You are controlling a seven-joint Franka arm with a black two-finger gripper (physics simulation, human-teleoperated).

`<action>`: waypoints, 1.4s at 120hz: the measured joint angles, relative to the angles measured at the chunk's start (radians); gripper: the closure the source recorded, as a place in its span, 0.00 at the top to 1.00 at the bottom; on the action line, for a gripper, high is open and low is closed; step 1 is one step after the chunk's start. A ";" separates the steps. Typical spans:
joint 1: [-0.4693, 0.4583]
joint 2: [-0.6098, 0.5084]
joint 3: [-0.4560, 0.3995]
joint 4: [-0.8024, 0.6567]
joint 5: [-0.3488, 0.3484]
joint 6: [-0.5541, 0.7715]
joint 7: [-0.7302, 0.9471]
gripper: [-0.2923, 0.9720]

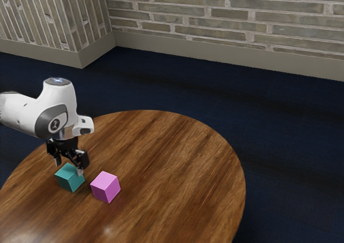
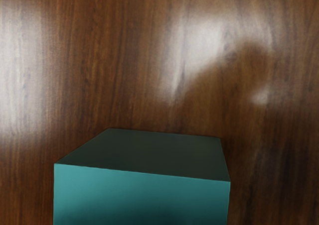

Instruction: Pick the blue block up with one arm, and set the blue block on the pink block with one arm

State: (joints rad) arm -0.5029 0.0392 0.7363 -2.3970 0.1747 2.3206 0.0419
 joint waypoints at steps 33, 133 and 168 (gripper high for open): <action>0.024 0.064 -0.001 0.001 -0.036 0.047 0.001 0.77; 0.017 0.033 -0.004 0.002 -0.182 0.079 0.022 0.53; 0.028 -0.160 0.006 0.013 -0.156 -0.050 0.063 0.52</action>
State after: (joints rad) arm -0.4747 -0.1209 0.7425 -2.3838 0.0188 2.2705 0.1051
